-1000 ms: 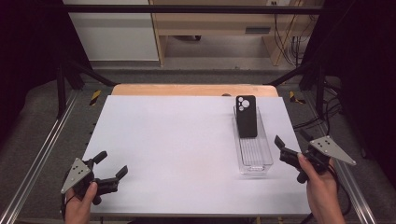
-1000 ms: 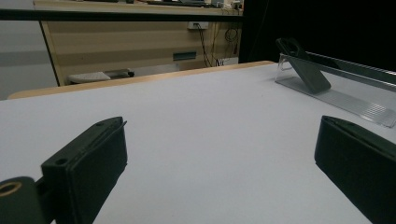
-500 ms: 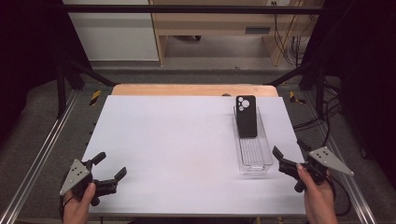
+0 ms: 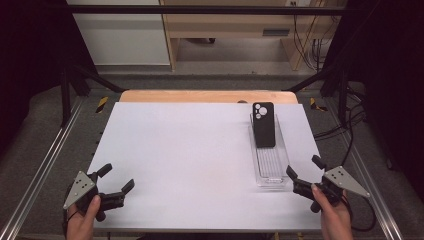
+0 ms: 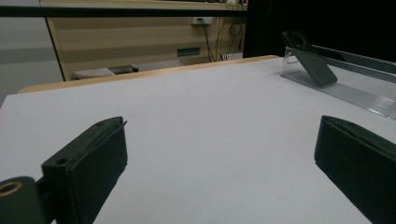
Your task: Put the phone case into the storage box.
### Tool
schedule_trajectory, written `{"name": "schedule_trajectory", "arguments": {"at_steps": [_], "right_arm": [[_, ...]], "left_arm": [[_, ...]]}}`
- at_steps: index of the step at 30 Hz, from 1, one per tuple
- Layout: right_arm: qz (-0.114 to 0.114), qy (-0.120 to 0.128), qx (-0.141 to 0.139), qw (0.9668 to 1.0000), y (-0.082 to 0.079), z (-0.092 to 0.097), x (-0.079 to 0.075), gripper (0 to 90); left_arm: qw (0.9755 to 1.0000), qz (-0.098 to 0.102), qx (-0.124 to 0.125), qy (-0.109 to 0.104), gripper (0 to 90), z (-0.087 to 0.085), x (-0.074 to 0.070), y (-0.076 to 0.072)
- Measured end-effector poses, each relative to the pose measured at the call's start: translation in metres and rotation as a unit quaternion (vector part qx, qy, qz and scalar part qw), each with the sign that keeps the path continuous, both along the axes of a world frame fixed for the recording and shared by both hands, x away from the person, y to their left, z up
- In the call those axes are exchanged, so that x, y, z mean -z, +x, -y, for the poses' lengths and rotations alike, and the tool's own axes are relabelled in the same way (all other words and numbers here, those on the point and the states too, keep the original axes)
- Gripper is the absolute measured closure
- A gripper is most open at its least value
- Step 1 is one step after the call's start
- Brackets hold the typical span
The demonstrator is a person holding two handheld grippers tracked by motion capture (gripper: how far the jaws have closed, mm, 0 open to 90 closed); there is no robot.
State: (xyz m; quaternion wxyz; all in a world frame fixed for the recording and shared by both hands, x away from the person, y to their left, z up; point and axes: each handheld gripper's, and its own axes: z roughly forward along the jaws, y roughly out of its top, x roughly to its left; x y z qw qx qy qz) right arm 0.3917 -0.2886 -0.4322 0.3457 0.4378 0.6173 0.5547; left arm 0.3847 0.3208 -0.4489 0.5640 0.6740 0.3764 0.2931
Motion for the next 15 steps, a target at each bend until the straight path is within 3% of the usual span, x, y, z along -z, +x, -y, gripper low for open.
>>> {"name": "schedule_trajectory", "arguments": {"at_steps": [15], "right_arm": [[0.008,-0.006,-0.028,0.9996,0.005,-0.024,0.011,4.8]], "left_arm": [[0.9999,0.004,0.009,0.005,2.8,0.000,0.001,0.000]]}}
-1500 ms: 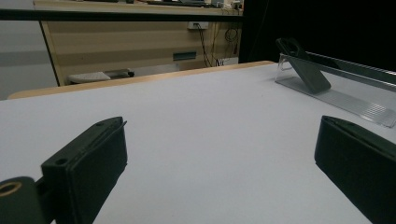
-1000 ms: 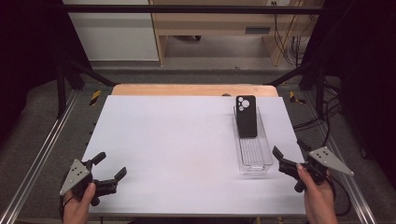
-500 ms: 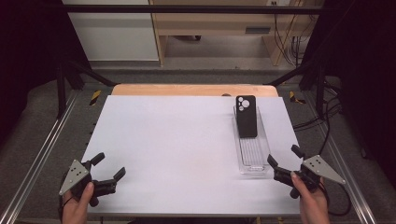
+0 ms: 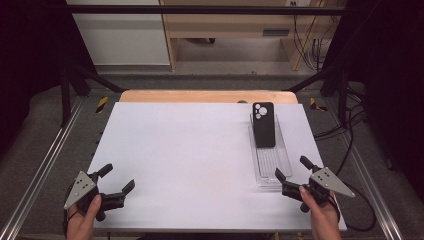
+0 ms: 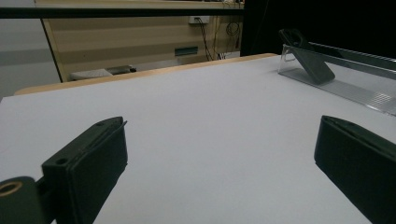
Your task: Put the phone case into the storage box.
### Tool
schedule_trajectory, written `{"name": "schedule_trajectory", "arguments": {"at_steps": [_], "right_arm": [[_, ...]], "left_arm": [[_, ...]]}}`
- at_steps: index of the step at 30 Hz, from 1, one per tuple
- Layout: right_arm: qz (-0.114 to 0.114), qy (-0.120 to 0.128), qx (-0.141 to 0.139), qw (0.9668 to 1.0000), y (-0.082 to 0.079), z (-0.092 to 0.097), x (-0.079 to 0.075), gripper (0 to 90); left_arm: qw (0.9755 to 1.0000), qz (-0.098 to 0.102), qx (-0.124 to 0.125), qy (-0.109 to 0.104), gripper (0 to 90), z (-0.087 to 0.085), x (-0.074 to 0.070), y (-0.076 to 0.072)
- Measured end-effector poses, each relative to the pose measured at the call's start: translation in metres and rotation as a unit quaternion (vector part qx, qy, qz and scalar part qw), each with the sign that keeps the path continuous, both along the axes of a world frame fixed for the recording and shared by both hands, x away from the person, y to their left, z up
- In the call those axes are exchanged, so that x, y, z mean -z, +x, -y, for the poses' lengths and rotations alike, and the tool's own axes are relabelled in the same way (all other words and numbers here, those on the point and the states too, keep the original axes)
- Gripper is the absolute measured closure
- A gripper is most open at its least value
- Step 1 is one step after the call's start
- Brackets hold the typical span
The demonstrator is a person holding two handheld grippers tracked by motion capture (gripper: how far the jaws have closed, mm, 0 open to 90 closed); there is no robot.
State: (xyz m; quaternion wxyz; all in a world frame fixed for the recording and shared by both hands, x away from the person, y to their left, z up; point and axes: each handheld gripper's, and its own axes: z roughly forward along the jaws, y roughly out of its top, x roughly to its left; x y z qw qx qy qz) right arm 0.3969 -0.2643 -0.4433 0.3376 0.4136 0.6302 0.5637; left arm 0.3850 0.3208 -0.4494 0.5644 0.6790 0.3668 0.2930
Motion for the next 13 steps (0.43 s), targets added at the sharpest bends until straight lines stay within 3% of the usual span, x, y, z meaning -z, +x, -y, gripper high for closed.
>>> {"name": "schedule_trajectory", "arguments": {"at_steps": [5,9,13], "right_arm": [[0.002,-0.012,-0.014,0.9998,0.006,-0.008,-0.002,4.3],[-0.002,-0.002,-0.015,0.9999,0.013,-0.013,-0.001,4.3],[-0.011,-0.012,-0.018,0.9997,0.012,-0.016,0.002,4.3]], "left_arm": [[0.9999,0.011,0.000,-0.004,2.8,-0.001,-0.002,-0.001],[0.9998,0.021,0.001,-0.008,2.8,-0.001,-0.003,-0.001],[0.9997,0.024,0.004,-0.008,2.8,0.001,-0.003,0.000]]}}
